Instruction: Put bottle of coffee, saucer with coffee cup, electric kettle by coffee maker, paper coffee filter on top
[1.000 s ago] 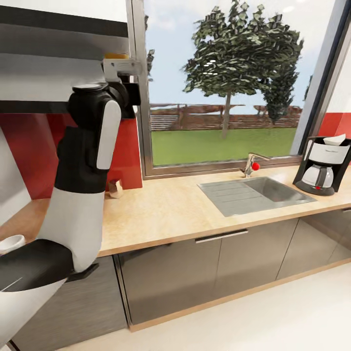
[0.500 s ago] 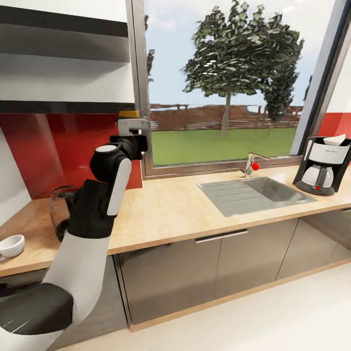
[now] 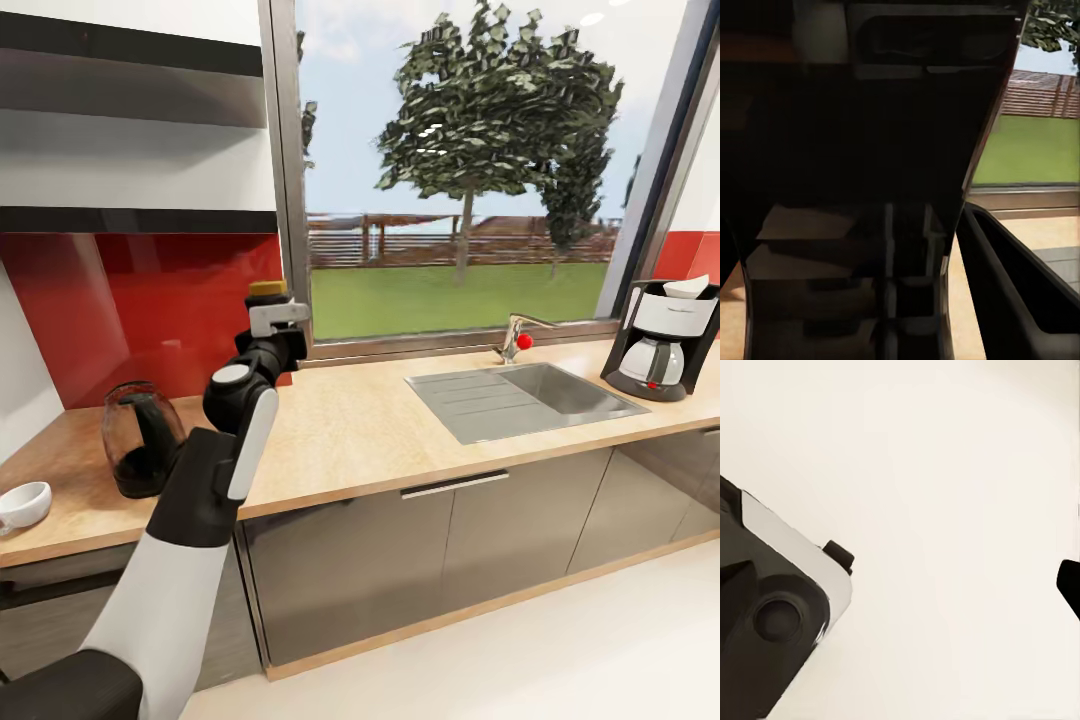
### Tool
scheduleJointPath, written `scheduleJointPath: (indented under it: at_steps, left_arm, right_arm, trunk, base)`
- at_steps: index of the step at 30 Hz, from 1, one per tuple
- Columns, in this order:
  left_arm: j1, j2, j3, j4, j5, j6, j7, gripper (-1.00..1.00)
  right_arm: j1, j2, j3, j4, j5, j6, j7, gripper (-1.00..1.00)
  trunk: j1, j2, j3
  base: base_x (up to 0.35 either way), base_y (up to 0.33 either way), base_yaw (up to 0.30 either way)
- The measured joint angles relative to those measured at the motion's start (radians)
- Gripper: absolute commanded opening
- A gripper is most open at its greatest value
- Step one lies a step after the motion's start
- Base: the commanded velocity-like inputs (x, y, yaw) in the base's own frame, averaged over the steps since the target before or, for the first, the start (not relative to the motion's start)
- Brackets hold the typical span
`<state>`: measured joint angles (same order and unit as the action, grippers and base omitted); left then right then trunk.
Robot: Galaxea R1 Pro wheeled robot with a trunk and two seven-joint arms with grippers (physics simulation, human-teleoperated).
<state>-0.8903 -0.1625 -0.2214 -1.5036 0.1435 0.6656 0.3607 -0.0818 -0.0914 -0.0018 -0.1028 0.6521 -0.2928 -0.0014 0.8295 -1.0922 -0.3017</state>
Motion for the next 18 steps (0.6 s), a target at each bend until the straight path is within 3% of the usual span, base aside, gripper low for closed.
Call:
scheduleJointPath:
  at_steps: [1,2,4,18]
  left_arm:
    - [0.001,0.000,0.000,0.000,0.000,-0.001,0.000,-1.00]
    - [0.002,0.001,0.000,0.002,0.000,-0.004,0.001,-1.00]
    - [0.003,0.001,0.000,0.002,0.000,-0.004,0.001,-1.00]
    - [0.003,0.001,0.000,0.006,-0.002,-0.005,0.001,-1.00]
  right_arm:
    - [-0.001,0.001,0.000,0.000,-0.018,0.000,0.000,1.00]
    - [-0.003,0.002,0.000,0.000,-0.085,0.000,-0.001,1.00]
    - [-0.003,0.002,0.001,0.000,-0.106,0.000,-0.001,1.00]
    - [-0.003,0.003,0.002,-0.001,-0.125,0.000,-0.003,1.00]
  trunk:
    - [0.000,0.000,0.000]
    - [0.000,0.000,0.000]
    - [0.000,0.000,0.000]
    - [0.000,0.000,0.000]
  base:
    - [0.000,0.000,0.000]
    - [0.000,0.000,0.000]
    - [0.000,0.000,0.000]
    - [0.000,0.000,0.000]
